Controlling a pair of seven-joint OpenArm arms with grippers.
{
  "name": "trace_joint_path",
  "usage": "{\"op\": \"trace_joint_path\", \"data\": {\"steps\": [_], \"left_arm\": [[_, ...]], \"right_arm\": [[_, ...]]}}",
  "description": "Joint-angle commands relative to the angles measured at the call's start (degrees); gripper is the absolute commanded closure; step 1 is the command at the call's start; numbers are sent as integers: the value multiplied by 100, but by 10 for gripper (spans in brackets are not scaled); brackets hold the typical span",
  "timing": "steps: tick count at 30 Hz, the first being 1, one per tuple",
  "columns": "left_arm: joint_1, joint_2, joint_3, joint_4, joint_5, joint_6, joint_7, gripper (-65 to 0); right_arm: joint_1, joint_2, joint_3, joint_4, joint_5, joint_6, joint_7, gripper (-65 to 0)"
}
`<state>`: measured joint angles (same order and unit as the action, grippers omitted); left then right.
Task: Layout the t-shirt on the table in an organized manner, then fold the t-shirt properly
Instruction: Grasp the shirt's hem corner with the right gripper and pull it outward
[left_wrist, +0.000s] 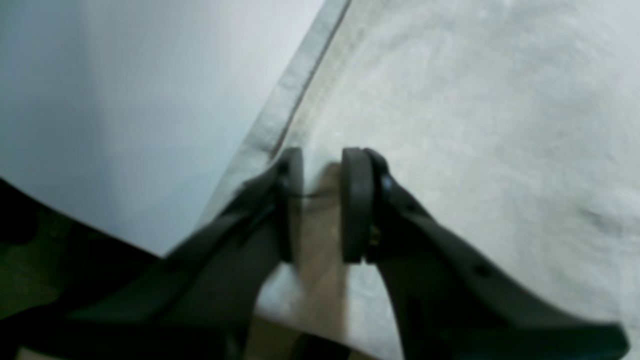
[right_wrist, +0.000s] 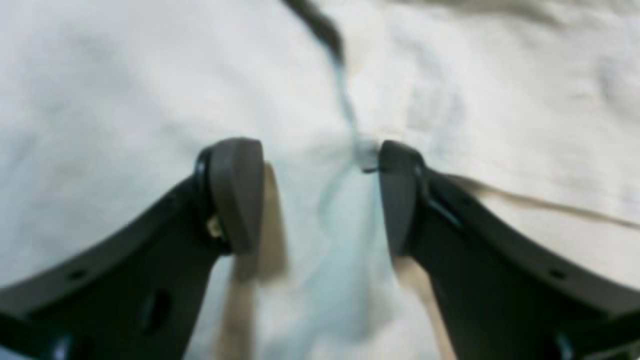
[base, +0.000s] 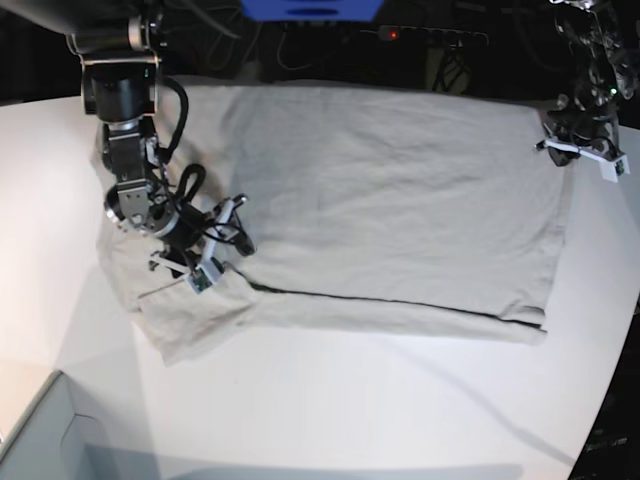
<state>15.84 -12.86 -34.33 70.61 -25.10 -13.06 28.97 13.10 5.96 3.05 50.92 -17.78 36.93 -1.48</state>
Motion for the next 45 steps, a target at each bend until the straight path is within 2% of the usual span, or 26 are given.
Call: {"op": "trace_joint_path", "data": {"steps": [1,17,21,23,31,35,36,45], "left_arm": [[30,-28,17,-15,97,88,272,-138],[-49,-28,17,-67,106,88,255,-138],[-49,-28,17,-76,106,88,246,-138],[-49,-28,17,-76,106,88,246,-138],[-49,-28,17,-76,106,88,246,-138],[-49,-28,17,-76,106,88,246,-138],[-49,-28,17,-76,106,88,246,-138],[-49,-28,17,-76,132,88,255,-138]], "right_arm": [[162,59,16,73,68,-216,108,-369],[285,51,-10,64,68,-251,108,-368],[523,51,-10,-384,68,-251,108,-363],[655,51,7,-665,68,-251,108,-332],[778,51,16,-736,68,-251,99,-137],[813,51,7,-727,68,-251,99,-15],[892,51,-2,-727,68,-251,108,0],[1657,33,-10,-736,68,-251,108,0]]}}
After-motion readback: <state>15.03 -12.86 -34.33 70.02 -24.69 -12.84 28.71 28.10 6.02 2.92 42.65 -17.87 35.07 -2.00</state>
